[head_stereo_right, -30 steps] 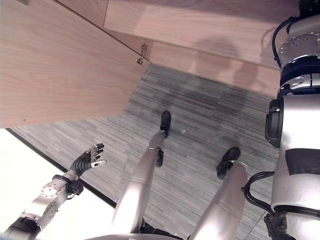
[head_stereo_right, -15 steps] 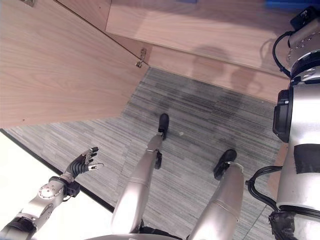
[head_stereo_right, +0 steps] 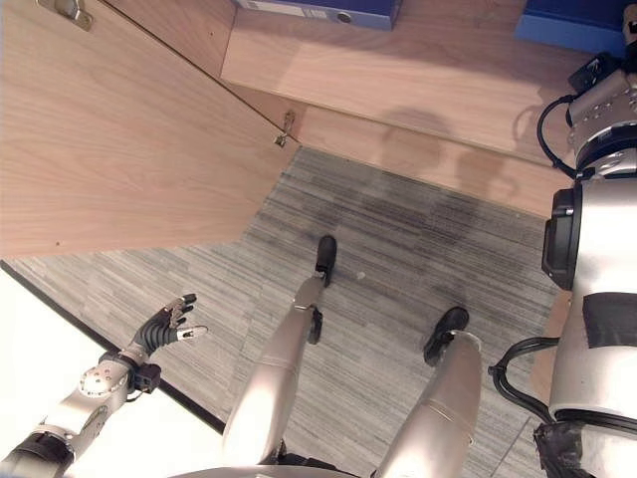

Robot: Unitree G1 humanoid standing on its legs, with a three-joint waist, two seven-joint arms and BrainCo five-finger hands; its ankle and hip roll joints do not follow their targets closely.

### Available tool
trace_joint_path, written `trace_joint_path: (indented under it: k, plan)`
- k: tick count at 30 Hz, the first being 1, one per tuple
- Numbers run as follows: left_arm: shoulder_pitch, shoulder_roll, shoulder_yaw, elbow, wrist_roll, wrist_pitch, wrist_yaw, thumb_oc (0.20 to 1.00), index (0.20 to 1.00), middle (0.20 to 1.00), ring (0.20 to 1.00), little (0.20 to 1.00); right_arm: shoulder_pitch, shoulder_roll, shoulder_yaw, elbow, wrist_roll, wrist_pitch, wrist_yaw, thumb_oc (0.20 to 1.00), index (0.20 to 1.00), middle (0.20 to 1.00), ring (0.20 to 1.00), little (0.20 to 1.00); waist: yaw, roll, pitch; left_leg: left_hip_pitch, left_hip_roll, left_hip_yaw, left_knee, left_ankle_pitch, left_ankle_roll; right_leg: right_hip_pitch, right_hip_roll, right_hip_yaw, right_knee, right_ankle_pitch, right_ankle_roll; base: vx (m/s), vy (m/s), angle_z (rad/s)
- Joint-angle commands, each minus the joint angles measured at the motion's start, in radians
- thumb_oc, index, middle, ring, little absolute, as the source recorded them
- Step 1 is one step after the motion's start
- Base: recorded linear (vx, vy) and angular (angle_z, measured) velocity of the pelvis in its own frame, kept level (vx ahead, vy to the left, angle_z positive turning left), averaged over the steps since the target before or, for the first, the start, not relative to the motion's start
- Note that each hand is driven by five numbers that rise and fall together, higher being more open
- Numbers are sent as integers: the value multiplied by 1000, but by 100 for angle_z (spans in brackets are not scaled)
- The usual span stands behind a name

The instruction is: Put the empty folder in the office cabinet

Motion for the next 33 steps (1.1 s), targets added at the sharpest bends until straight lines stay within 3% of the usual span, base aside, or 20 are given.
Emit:
trace_joint_path:
  k: [1,11,14,15,19,22,28,33]
  plan:
    - [-74,-18,36,77,18,-5,12,1000,1000,1000,1000,1000,64,-47,-39,-27,8,19,-7,1000,1000,1000,1000,1000,34,-7,41,75,-32,30,109,-297,21,112,101,-47,-201,34,20,0,0,0]
    - [-88,-97,23,150,-2,-15,21,1000,1000,1000,1000,1000,360,114,-248,-96,97,-57,-26,1000,1000,1000,1000,1000,24,-23,30,240,-15,28,-23,-253,8,278,108,-74,-354,92,36,3,-2,-3]
    - [-81,-116,24,188,1,-18,16,1000,1000,1000,1000,1000,427,144,-271,-129,103,-77,-6,1000,1000,1000,1000,1000,24,-32,14,281,-8,30,-57,-234,5,329,113,-83,-407,119,40,-24,13,0]
    - [-76,-122,25,199,-2,-19,13,1000,1000,1000,1000,1000,450,153,-278,-144,103,-86,1,1000,1000,1000,1000,1000,27,-31,16,286,-4,38,-64,-207,9,338,110,-102,-423,153,35,-68,30,0]
    - [-61,-150,36,238,-10,-17,-1,1000,1000,1000,1000,1000,537,181,-300,-196,111,-116,34,1000,1000,1000,1000,1000,25,-46,-2,338,5,35,-105,-192,4,403,113,-113,-481,177,43,17,12,-2]
    - [-37,-192,66,294,-17,-15,-38,1000,1000,1000,1000,1000,675,217,-314,-271,108,-152,119,1000,1000,1000,1000,1000,19,-73,-37,419,20,39,-175,-169,-1,484,118,-126,-560,212,56,83,40,-4]
    - [1,-248,135,387,-23,-17,-60,1000,1000,1000,1000,1000,909,355,-397,-425,159,-245,206,1000,1000,1000,1000,1000,-11,-100,-66,509,27,44,-246,-151,-9,573,121,-134,-634,245,69,41,26,-3]
    - [18,-261,149,413,-7,-22,-74,1000,1000,1000,1000,1000,988,370,-439,-402,156,-246,227,1000,1000,1000,1000,1000,-12,-103,-84,538,24,42,-255,-157,-10,620,119,-146,-684,263,77,9,4,2]
